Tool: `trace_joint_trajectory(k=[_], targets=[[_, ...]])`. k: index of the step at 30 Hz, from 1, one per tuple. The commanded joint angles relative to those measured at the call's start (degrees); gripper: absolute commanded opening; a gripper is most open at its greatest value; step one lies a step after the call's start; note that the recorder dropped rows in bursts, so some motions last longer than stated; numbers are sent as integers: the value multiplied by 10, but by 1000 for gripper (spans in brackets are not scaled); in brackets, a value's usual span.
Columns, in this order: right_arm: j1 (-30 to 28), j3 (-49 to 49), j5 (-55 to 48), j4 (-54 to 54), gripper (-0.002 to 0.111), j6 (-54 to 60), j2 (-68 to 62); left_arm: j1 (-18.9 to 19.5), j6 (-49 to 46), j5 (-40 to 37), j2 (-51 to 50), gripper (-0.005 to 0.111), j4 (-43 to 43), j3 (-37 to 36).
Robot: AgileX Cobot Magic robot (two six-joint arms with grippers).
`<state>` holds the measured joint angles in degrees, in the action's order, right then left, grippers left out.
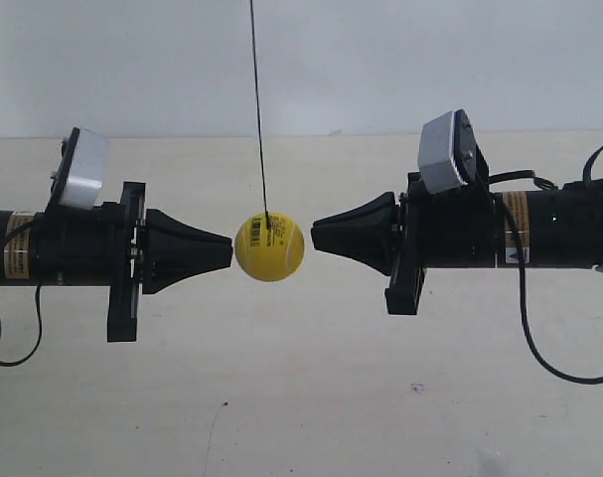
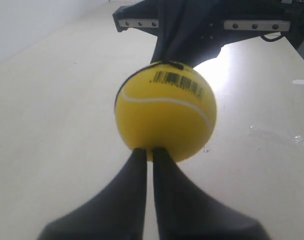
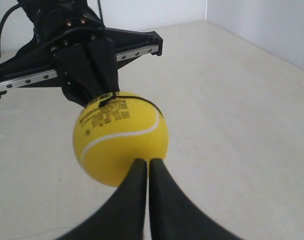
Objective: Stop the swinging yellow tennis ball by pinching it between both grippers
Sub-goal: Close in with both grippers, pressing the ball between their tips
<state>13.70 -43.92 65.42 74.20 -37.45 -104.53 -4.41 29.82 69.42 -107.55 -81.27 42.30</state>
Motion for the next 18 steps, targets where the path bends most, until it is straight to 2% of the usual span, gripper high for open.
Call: trace_joint_trajectory(k=[1, 12, 18], targets=[[1, -2, 4, 3, 0, -1, 0, -3, 1, 5, 0, 5, -4, 2], [35, -2, -24, -7, 0, 14, 0, -3, 1, 5, 0, 5, -4, 2], [35, -2, -49, -19, 0, 19, 0, -3, 1, 5, 0, 5, -4, 4]])
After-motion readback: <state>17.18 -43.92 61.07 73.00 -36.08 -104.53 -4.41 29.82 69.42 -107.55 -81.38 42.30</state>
